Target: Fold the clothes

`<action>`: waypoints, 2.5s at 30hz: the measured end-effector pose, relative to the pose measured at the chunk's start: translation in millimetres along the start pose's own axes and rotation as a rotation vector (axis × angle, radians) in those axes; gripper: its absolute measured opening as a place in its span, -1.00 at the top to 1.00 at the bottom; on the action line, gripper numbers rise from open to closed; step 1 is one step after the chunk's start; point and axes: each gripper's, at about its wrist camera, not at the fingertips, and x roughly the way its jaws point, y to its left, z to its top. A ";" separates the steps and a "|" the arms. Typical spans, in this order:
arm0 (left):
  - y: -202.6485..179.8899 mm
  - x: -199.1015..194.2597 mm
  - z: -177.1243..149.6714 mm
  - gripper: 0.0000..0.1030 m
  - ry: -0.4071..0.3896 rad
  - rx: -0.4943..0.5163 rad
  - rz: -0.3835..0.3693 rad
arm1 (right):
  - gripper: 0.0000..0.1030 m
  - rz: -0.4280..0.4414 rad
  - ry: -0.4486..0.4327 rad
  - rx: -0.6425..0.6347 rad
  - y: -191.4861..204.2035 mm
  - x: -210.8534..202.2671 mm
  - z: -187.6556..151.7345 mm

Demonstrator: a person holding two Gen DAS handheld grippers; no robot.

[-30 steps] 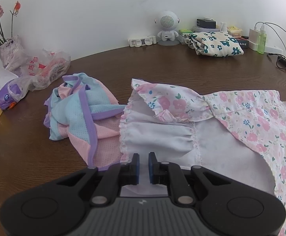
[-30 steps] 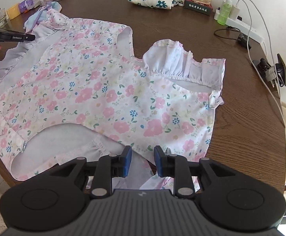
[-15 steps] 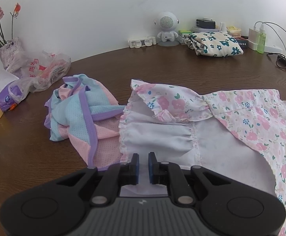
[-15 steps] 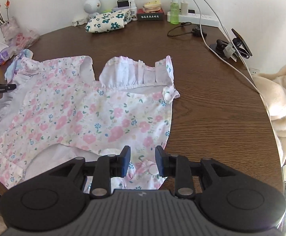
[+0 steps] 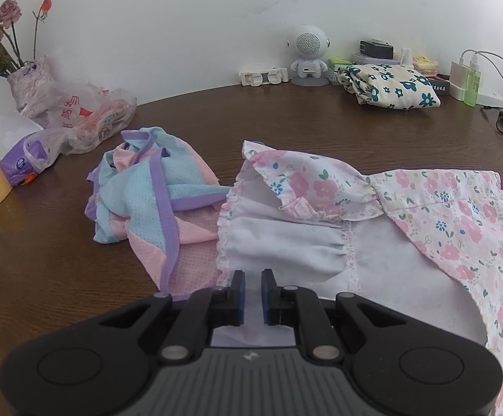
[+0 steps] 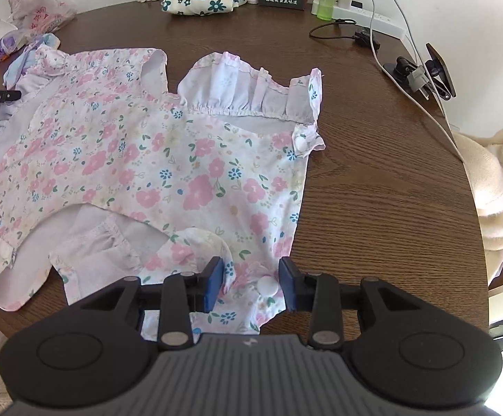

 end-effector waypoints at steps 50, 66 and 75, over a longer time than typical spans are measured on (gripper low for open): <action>43.7 -143.7 -144.7 0.40 0.111 -0.142 -0.349 | 0.09 0.364 -0.035 -0.272 163.8 -20.3 -33.7; 72.7 -139.8 -123.5 0.51 0.067 -0.202 -0.371 | 0.03 0.281 -0.039 -0.322 185.1 -15.6 -46.3; 70.7 -145.7 -125.5 0.97 0.056 -0.186 -0.427 | -0.05 0.265 -0.035 -0.334 190.6 -14.9 -46.5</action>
